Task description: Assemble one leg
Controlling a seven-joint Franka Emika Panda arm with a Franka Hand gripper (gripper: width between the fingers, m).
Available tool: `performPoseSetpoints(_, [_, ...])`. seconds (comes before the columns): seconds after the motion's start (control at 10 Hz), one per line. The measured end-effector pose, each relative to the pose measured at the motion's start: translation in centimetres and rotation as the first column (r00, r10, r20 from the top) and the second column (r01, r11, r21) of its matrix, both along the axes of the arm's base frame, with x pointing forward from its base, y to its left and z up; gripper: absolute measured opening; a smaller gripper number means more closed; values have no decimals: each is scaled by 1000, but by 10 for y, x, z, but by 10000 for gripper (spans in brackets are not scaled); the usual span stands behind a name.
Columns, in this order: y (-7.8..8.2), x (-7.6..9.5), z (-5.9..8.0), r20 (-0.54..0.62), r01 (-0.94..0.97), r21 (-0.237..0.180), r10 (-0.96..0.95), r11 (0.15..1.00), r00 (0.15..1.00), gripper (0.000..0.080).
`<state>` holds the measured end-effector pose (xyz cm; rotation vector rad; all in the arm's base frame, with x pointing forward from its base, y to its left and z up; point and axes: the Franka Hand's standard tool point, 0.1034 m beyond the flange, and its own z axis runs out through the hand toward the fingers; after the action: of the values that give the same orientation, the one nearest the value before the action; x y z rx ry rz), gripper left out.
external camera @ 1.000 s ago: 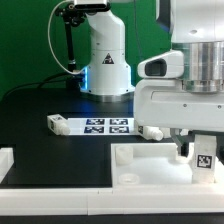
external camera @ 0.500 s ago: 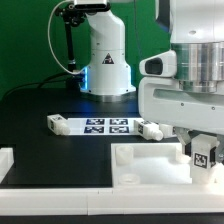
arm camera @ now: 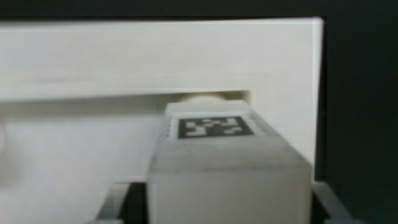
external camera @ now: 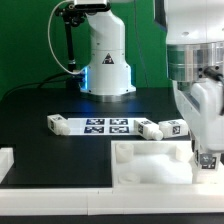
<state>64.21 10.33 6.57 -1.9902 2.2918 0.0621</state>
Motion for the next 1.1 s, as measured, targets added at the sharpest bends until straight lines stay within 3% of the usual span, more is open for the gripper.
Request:
performPoseSetpoints(0.2, [0, -1, 1, -12, 119, 14, -119, 993, 993, 285])
performPoseSetpoints(0.5, [0, -1, 0, -12, 113, 12, -113, 993, 994, 295])
performPoseSetpoints(0.6, [0, 0, 1, -9, 104, 13, -103, 995, 995, 464])
performPoseSetpoints(0.7, [0, 1, 7, 2, 68, 15, -68, 998, 998, 464])
performPoseSetpoints(0.8, [-1, 1, 17, 16, 45, 21, -45, 999, 999, 611])
performPoseSetpoints(1.0, [-5, 0, 43, 37, 17, 39, -19, 999, 999, 638])
performPoseSetpoints(1.1, [-5, 0, 41, 40, 18, 36, -19, 999, 999, 648])
